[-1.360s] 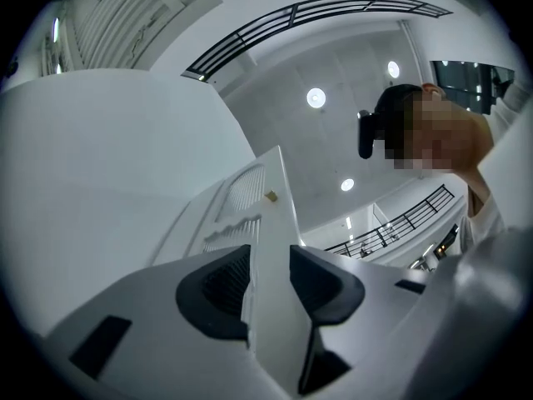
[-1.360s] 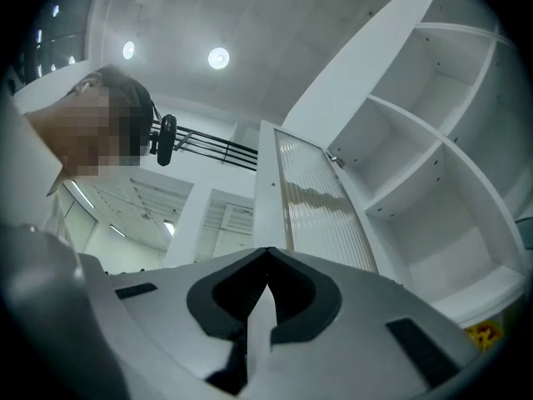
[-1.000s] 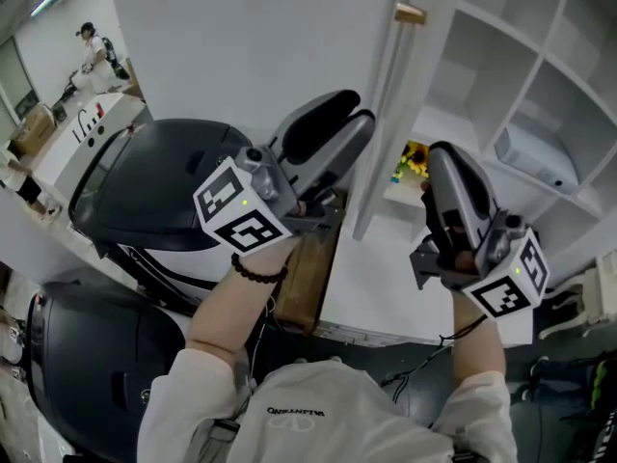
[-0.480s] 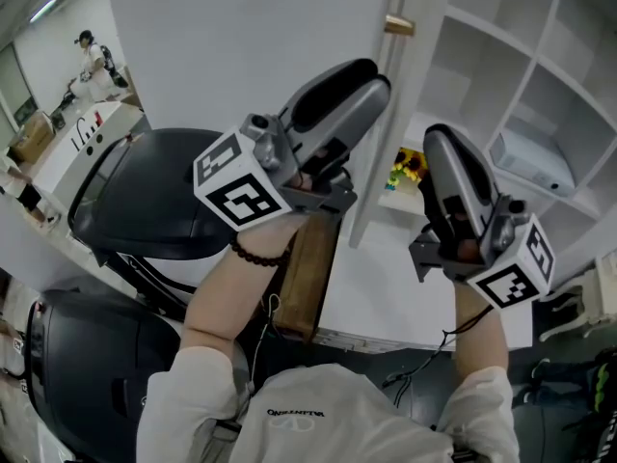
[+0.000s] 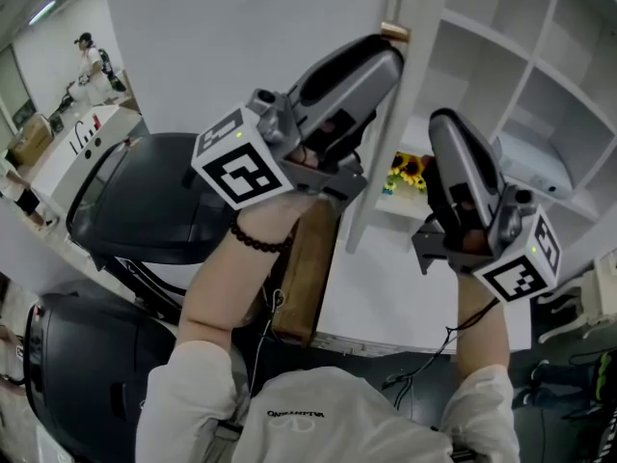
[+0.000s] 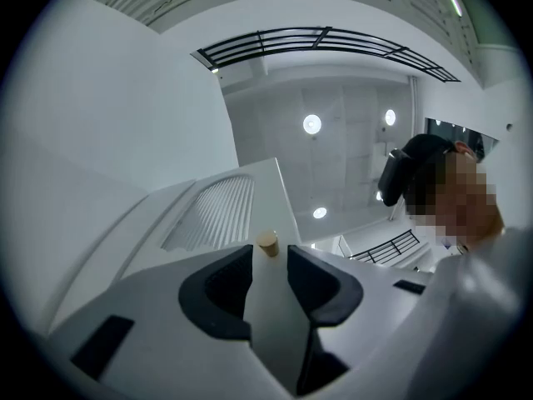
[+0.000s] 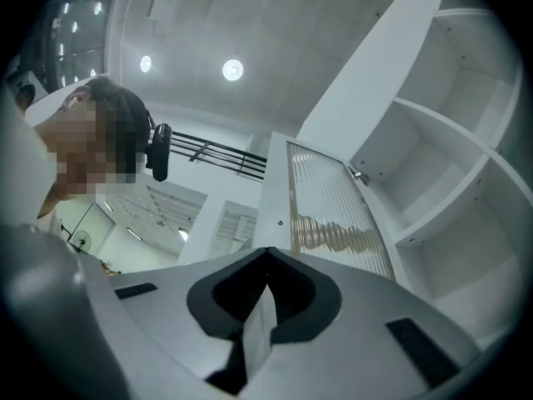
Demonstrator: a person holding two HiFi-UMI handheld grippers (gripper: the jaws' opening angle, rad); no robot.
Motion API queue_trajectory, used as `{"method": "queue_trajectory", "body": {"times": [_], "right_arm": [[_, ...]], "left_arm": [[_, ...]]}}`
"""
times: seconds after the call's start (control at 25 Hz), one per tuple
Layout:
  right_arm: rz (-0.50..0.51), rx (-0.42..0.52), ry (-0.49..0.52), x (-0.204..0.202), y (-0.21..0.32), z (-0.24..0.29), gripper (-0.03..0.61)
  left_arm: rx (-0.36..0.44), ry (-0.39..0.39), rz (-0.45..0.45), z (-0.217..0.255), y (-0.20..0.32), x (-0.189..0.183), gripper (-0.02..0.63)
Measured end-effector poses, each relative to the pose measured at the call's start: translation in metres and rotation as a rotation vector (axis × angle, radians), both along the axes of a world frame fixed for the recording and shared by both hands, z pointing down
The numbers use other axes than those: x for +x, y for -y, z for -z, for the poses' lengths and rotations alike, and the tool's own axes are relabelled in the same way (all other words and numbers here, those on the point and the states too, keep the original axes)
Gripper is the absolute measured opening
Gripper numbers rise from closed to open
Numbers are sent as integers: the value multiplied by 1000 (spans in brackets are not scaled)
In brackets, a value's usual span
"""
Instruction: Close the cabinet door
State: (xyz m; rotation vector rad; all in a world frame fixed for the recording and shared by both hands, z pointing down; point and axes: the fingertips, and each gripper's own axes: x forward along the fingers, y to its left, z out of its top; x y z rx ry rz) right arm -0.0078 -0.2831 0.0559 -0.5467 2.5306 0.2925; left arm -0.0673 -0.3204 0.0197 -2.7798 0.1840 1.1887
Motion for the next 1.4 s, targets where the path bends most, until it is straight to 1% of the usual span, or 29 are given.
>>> {"method": "queue_trajectory", "body": {"times": [0.16, 0.4, 0.52, 0.64, 0.76, 1.08, 1.24, 1.4], "right_arm": [[2, 3, 5, 0, 1, 2, 9], [7, 11, 11, 4, -2, 5, 9], [9, 13, 9, 3, -3, 5, 9], [8, 14, 8, 2, -4, 6, 9], [10, 15, 7, 2, -4, 6, 9], [4, 8, 17, 7, 0, 0, 9], [-8, 13, 18, 9, 0, -1, 9], [-29, 15, 16, 12, 2, -4, 9]], "left_arm": [[-16, -24, -47, 8, 2, -1, 132], [-26, -45, -81, 16, -3, 5, 114], [-25, -42, -77, 18, -5, 8, 108], [-27, -47, -93, 19, -6, 8, 107], [-17, -49, -99, 20, -8, 9, 83], [-8, -29, -128, 17, -5, 12, 74], [4, -23, -101, 17, -3, 10, 72], [-6, -37, -108, 15, -2, 10, 72]]}}
